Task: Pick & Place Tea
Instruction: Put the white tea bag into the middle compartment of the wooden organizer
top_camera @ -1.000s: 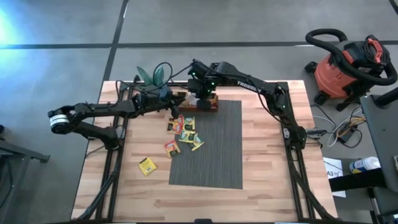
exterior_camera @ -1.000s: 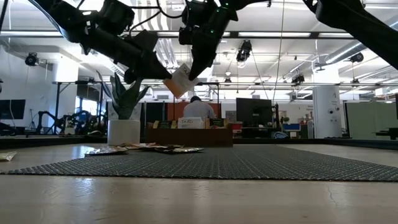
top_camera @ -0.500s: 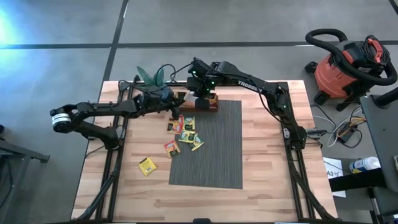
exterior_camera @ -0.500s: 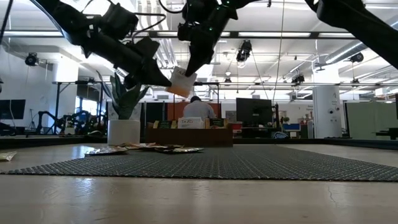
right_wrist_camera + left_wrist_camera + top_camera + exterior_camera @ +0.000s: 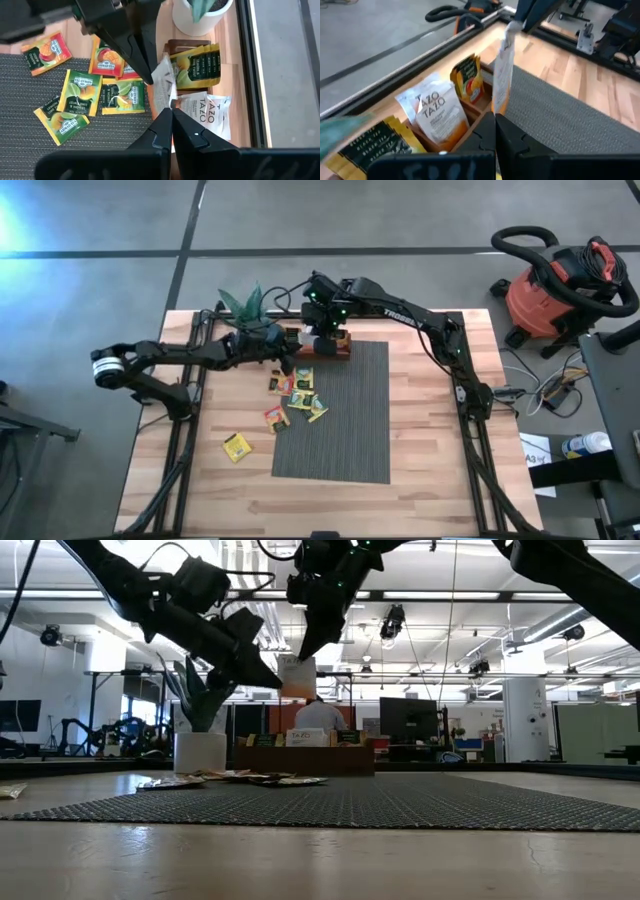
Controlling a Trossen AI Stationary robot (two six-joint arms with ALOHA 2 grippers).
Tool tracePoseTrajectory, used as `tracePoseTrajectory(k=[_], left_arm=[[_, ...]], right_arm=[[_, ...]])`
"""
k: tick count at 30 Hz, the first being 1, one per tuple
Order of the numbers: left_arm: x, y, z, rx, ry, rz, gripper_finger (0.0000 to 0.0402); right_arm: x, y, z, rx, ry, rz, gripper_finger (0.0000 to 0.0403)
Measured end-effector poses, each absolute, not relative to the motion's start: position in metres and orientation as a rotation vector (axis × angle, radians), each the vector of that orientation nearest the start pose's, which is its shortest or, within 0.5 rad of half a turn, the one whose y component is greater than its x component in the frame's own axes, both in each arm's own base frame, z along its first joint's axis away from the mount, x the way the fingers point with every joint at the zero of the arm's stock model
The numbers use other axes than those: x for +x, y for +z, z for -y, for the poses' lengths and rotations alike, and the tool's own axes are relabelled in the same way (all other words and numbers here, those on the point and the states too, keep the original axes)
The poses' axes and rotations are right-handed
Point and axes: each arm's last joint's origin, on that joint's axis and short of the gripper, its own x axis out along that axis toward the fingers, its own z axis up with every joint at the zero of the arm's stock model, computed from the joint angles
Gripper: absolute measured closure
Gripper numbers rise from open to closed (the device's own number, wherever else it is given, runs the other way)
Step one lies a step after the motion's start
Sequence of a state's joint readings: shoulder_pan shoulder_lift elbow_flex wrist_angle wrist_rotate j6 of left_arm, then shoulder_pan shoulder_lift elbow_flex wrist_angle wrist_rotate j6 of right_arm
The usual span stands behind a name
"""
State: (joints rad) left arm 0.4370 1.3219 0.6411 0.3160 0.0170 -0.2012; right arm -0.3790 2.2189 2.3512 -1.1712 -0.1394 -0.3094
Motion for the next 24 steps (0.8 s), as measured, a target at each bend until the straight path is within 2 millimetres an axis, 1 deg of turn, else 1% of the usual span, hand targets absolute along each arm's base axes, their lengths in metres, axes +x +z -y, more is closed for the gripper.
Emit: tracePoseTrajectory(k=[7,24], left_arm=[[0.2442,0.2264,-0.1135,-0.284,0.451,-0.275,0.0401],[0.2421,0.2276,-0.1125,-0.367,0.464,-0.266,0.0401]], right_arm=[[0.4306,0.3226,0.1704,-0.019,-0.064,-1.027,0.0394],[0.4278,0.3225,0.1773,-0.024,-0.077,-1.03,0.0394]])
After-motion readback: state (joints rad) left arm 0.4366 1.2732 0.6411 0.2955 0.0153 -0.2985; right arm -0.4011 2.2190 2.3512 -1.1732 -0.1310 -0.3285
